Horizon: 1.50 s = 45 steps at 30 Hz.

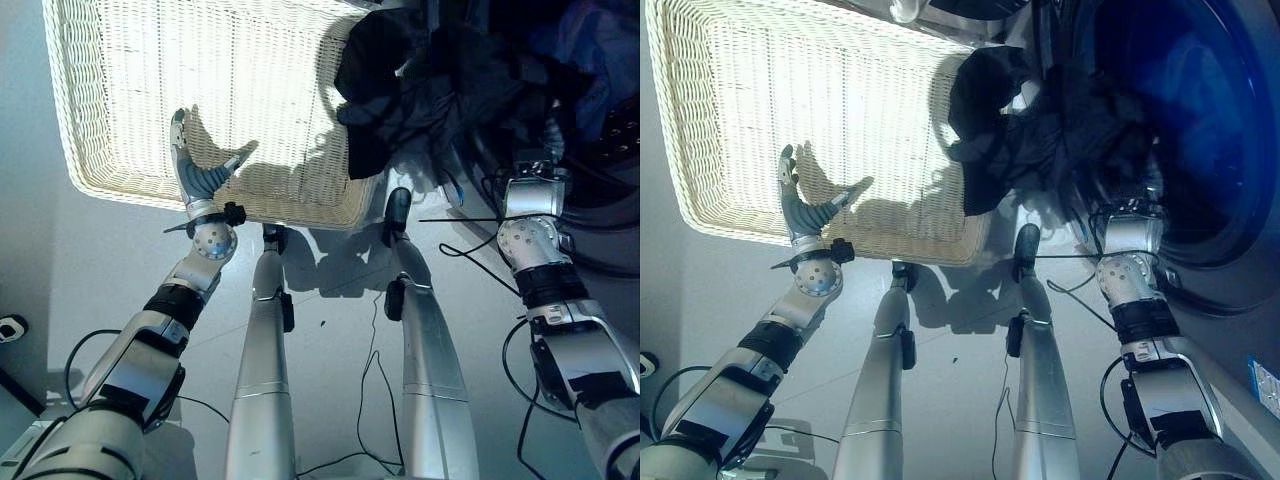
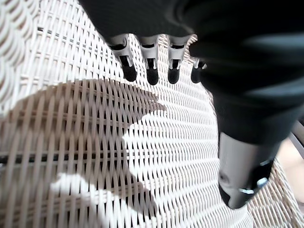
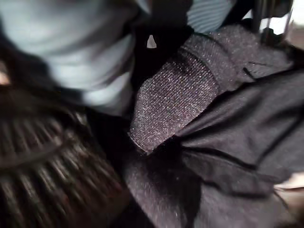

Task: Put the clothes into the washing machine.

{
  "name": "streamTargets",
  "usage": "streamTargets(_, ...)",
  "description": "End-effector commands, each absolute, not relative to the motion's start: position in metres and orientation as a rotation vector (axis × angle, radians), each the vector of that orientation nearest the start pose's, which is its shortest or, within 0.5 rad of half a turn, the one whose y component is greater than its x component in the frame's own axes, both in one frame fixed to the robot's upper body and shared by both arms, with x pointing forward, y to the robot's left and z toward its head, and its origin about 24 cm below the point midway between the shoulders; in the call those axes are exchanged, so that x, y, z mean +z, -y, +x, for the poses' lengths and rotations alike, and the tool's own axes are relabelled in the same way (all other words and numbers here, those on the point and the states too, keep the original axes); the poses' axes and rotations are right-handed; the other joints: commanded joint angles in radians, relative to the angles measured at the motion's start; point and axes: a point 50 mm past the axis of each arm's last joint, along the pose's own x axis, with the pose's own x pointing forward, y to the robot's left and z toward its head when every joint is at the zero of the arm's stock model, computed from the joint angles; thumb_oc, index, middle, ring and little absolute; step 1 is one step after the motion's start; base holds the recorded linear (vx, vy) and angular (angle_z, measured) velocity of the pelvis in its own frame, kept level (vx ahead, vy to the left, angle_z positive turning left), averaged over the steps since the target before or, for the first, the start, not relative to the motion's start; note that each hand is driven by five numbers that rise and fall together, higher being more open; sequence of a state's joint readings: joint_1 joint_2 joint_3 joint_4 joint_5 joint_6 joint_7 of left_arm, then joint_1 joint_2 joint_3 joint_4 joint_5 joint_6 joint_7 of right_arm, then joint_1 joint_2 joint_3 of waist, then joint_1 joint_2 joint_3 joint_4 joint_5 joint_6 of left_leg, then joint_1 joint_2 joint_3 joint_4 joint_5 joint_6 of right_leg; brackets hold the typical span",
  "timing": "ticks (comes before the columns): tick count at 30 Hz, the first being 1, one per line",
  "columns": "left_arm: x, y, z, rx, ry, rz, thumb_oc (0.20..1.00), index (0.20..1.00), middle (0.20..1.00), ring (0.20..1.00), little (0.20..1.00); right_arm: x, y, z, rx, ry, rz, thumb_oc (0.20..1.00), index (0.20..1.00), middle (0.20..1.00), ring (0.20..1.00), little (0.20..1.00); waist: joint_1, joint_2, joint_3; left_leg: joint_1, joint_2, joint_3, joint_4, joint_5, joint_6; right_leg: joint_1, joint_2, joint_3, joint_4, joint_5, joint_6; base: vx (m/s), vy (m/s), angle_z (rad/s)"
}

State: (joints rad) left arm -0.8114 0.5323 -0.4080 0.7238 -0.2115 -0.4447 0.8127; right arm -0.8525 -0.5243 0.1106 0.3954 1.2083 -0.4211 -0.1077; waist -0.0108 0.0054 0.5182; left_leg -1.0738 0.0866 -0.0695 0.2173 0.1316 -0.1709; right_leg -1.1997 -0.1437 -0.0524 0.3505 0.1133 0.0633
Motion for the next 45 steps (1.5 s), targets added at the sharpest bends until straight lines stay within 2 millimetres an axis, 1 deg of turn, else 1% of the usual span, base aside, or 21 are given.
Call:
streamTargets(1, 0.199, -0.216, 0.363, 0.578, 0.675, 0.223, 1.000, 1.000, 1.000, 1.000, 1.000, 0.290, 0.192, 0.338, 0.131, 0.838, 0.303, 0.200, 0.200, 0.200, 0.200, 0.200, 0.003, 0.009, 0.002, 0.005, -0.104, 0.020, 0.006, -0.002, 0.087, 0.060, 0.059, -0.081, -0.033, 0.034, 0.079, 0.00, 0.000, 0.00)
streamTargets(2, 0.199, -0.215, 0.362, 0.578, 0.674, 0.223, 1.000, 1.000, 1.000, 1.000, 1.000, 0.290, 0.189, 0.338, 0.134, 0.835, 0.272, 0.200, 0.200, 0.200, 0.200, 0.200, 0.002, 0.009, 0.002, 0.005, -0.104, 0.020, 0.006, -0.001, 0.087, 0.059, 0.059, -0.082, -0.032, 0.033, 0.079, 0.00, 0.000, 0.00)
streamTargets(4, 0.196, -0.213, 0.360, 0.571, 0.677, 0.224, 1.000, 1.000, 1.000, 1.000, 1.000, 0.286, 0.170, 0.333, 0.191, 0.816, 0.075, 0.200, 0.200, 0.200, 0.200, 0.200, 0.004, 0.009, 0.002, 0.002, -0.103, 0.023, 0.008, 0.003, 0.089, 0.056, 0.060, -0.085, -0.021, 0.028, 0.076, 0.00, 0.000, 0.00)
streamTargets(7, 0.195, -0.213, 0.359, 0.569, 0.678, 0.226, 1.000, 1.000, 1.000, 1.000, 1.000, 0.283, 0.165, 0.331, 0.234, 0.804, 0.052, 0.200, 0.200, 0.200, 0.200, 0.200, 0.004, 0.009, 0.002, 0.000, -0.103, 0.024, 0.011, 0.004, 0.090, 0.054, 0.059, -0.086, -0.015, 0.026, 0.076, 0.00, 0.000, 0.00)
streamTargets(8, 0.196, -0.212, 0.359, 0.568, 0.681, 0.229, 1.000, 1.000, 1.000, 1.000, 1.000, 0.278, 0.155, 0.328, 0.269, 0.808, -0.028, 0.200, 0.200, 0.200, 0.200, 0.200, 0.003, 0.007, 0.002, -0.002, -0.105, 0.026, 0.014, 0.004, 0.091, 0.052, 0.060, -0.089, -0.014, 0.026, 0.076, 0.00, 0.000, 0.00)
streamTargets(9, 0.195, -0.211, 0.359, 0.568, 0.682, 0.230, 1.000, 1.000, 1.000, 1.000, 1.000, 0.278, 0.153, 0.328, 0.275, 0.808, -0.042, 0.200, 0.200, 0.200, 0.200, 0.200, 0.002, 0.006, 0.002, -0.002, -0.105, 0.026, 0.014, 0.004, 0.091, 0.052, 0.059, -0.089, -0.014, 0.026, 0.076, 0.00, 0.000, 0.00)
streamTargets(11, 0.196, -0.210, 0.358, 0.568, 0.685, 0.229, 1.000, 1.000, 1.000, 1.000, 1.000, 0.277, 0.143, 0.325, 0.277, 0.838, -0.199, 0.200, 0.200, 0.200, 0.200, 0.200, 0.001, 0.006, 0.002, -0.006, -0.106, 0.029, 0.017, 0.004, 0.091, 0.048, 0.060, -0.088, -0.014, 0.027, 0.077, 0.00, 0.000, 0.00)
streamTargets(12, 0.196, -0.210, 0.358, 0.569, 0.686, 0.228, 1.000, 1.000, 1.000, 1.000, 1.000, 0.276, 0.141, 0.324, 0.275, 0.843, -0.228, 0.200, 0.200, 0.200, 0.200, 0.200, 0.000, 0.006, 0.002, -0.007, -0.105, 0.029, 0.018, 0.004, 0.091, 0.047, 0.060, -0.088, -0.013, 0.027, 0.077, 0.00, 0.000, 0.00)
streamTargets(14, 0.197, -0.207, 0.358, 0.569, 0.688, 0.228, 1.000, 1.000, 1.000, 1.000, 1.000, 0.277, 0.132, 0.320, 0.267, 0.867, -0.374, 0.200, 0.200, 0.200, 0.200, 0.200, 0.000, 0.006, 0.002, -0.009, -0.105, 0.031, 0.016, 0.007, 0.091, 0.045, 0.061, -0.088, -0.010, 0.027, 0.077, 0.00, 0.000, 0.00)
streamTargets(16, 0.196, -0.203, 0.358, 0.561, 0.687, 0.228, 1.000, 1.000, 1.000, 1.000, 1.000, 0.279, 0.123, 0.319, 0.217, 0.899, -0.631, 0.200, 0.200, 0.200, 0.200, 0.200, 0.001, 0.006, 0.002, -0.011, -0.105, 0.034, 0.024, 0.008, 0.090, 0.042, 0.063, -0.086, -0.001, 0.026, 0.077, 0.00, 0.000, 0.00)
streamTargets(21, 0.197, -0.198, 0.361, 0.542, 0.686, 0.226, 1.000, 1.000, 1.000, 1.000, 1.000, 0.284, 0.118, 0.327, 0.084, 0.912, -0.974, 0.200, 0.200, 0.200, 0.200, 0.200, 0.006, 0.012, 0.002, -0.009, -0.110, 0.035, 0.031, 0.006, 0.091, 0.044, 0.063, -0.086, 0.001, 0.027, 0.080, 0.00, -0.005, 0.04)
streamTargets(23, 0.200, -0.194, 0.363, 0.529, 0.687, 0.229, 1.000, 1.000, 1.000, 1.000, 1.000, 0.291, 0.115, 0.332, 0.005, 0.921, -1.162, 0.200, 0.200, 0.200, 0.200, 0.200, 0.013, 0.014, 0.002, -0.008, -0.112, 0.034, 0.031, 0.008, 0.090, 0.046, 0.059, -0.090, -0.001, 0.029, 0.082, 0.00, 0.000, 0.00)
streamTargets(24, 0.200, -0.195, 0.363, 0.530, 0.687, 0.228, 1.000, 1.000, 1.000, 1.000, 1.000, 0.291, 0.114, 0.332, 0.005, 0.922, -1.163, 0.200, 0.200, 0.200, 0.200, 0.200, 0.012, 0.015, 0.002, -0.009, -0.112, 0.034, 0.031, 0.008, 0.090, 0.045, 0.059, -0.090, -0.001, 0.029, 0.082, 0.00, 0.000, 0.00)
streamTargets(26, 0.202, -0.193, 0.364, 0.520, 0.687, 0.231, 1.000, 1.000, 1.000, 1.000, 1.000, 0.297, 0.111, 0.335, -0.039, 0.941, -1.258, 0.200, 0.200, 0.200, 0.200, 0.200, 0.018, 0.017, 0.002, -0.011, -0.116, 0.030, 0.033, 0.007, 0.090, 0.044, 0.059, -0.092, -0.003, 0.032, 0.083, 0.00, 0.000, 0.00)
streamTargets(33, 0.209, -0.190, 0.369, 0.492, 0.691, 0.242, 1.000, 1.000, 1.000, 1.000, 1.000, 0.313, 0.096, 0.343, -0.111, 0.961, -1.466, 0.200, 0.200, 0.200, 0.200, 0.200, 0.042, 0.022, 0.002, -0.012, -0.130, 0.015, 0.035, 0.009, 0.092, 0.045, 0.055, -0.101, -0.010, 0.038, 0.083, 0.00, -0.005, 0.01)
streamTargets(34, 0.210, -0.189, 0.369, 0.489, 0.690, 0.244, 1.000, 1.000, 1.000, 1.000, 1.000, 0.314, 0.096, 0.345, -0.126, 0.954, -1.482, 0.272, 0.272, 0.272, 0.272, 0.272, 0.044, 0.023, 0.002, -0.013, -0.130, 0.013, 0.037, 0.008, 0.092, 0.044, 0.054, -0.102, -0.008, 0.038, 0.083, 0.01, -0.018, 0.05)
streamTargets(35, 0.211, -0.189, 0.369, 0.486, 0.690, 0.244, 1.000, 1.000, 1.000, 1.000, 1.000, 0.315, 0.096, 0.347, -0.143, 0.938, -1.504, 0.401, 0.401, 0.401, 0.401, 0.401, 0.046, 0.023, 0.002, -0.013, -0.131, 0.012, 0.038, 0.009, 0.092, 0.044, 0.054, -0.103, -0.007, 0.038, 0.083, 0.00, 0.000, 0.00)
streamTargets(36, 0.212, -0.189, 0.370, 0.482, 0.691, 0.245, 1.000, 1.000, 1.000, 1.000, 1.000, 0.316, 0.098, 0.351, -0.175, 0.888, -1.547, 1.000, 1.000, 1.000, 1.000, 1.000, 0.050, 0.024, 0.002, -0.015, -0.135, 0.010, 0.039, 0.010, 0.092, 0.042, 0.054, -0.104, -0.007, 0.039, 0.082, 0.00, 0.000, 0.00)
streamTargets(39, 0.213, -0.188, 0.370, 0.478, 0.690, 0.249, 1.000, 1.000, 1.000, 1.000, 1.000, 0.316, 0.099, 0.355, -0.195, 0.859, -1.600, 1.000, 1.000, 1.000, 1.000, 1.000, 0.054, 0.023, 0.002, -0.014, -0.136, 0.007, 0.039, 0.009, 0.095, 0.044, 0.052, -0.108, -0.008, 0.040, 0.081, 0.01, -0.007, 0.05)
streamTargets(41, 0.215, -0.186, 0.371, 0.474, 0.693, 0.252, 1.000, 1.000, 1.000, 1.000, 1.000, 0.318, 0.101, 0.360, -0.220, 0.784, -1.699, 1.000, 1.000, 1.000, 1.000, 1.000, 0.057, 0.021, 0.002, -0.017, -0.141, 0.003, 0.039, 0.009, 0.095, 0.039, 0.056, -0.109, -0.006, 0.040, 0.079, 0.01, -0.009, 0.09)
streamTargets(45, 0.217, -0.187, 0.371, 0.470, 0.698, 0.257, 1.000, 1.000, 1.000, 1.000, 1.000, 0.317, 0.103, 0.364, -0.226, 0.687, -1.815, 1.000, 1.000, 1.000, 1.000, 1.000, 0.062, 0.017, 0.002, -0.021, -0.143, -0.001, 0.040, 0.010, 0.097, 0.037, 0.056, -0.114, -0.007, 0.042, 0.077, 0.00, -0.004, 0.02)
